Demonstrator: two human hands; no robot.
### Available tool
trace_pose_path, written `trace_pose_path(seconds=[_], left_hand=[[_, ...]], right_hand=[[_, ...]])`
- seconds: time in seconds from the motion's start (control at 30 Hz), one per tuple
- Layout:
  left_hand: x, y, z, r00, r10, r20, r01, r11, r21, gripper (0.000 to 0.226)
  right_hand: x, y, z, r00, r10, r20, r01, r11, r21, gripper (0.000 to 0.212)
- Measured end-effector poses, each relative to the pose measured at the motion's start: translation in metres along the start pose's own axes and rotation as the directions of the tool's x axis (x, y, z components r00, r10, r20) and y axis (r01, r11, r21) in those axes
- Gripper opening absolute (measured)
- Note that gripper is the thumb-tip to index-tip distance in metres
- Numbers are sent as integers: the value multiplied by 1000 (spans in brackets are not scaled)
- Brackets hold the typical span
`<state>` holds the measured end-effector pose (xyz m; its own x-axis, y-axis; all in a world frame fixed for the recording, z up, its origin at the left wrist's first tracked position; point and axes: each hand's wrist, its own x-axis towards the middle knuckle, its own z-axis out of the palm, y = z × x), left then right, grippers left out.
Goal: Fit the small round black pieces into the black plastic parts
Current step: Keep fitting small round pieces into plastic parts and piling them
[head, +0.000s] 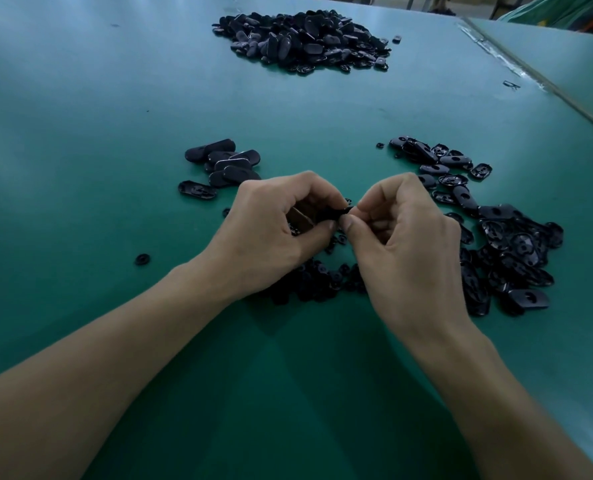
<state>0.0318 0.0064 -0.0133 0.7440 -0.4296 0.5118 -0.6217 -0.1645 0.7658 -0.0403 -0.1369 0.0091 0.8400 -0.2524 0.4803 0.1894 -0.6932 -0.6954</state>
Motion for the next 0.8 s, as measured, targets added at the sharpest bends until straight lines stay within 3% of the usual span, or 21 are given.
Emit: trace_pose_path(seconds=[0.47, 0.6, 0.8], left_hand=[[2, 1, -1, 997, -69, -35, 65, 994, -87, 21], [2, 2, -1, 995, -103, -11, 100, 982, -158, 20], [3, 2, -3, 989, -147, 9, 144, 956, -255, 19]], right_hand=[[1, 5, 0, 998, -48, -39, 49, 997, 51, 15], [5, 13, -3, 998, -41, 53, 42, 999, -6, 26], [6, 18, -3, 994, 1, 111, -18, 989, 148, 19]])
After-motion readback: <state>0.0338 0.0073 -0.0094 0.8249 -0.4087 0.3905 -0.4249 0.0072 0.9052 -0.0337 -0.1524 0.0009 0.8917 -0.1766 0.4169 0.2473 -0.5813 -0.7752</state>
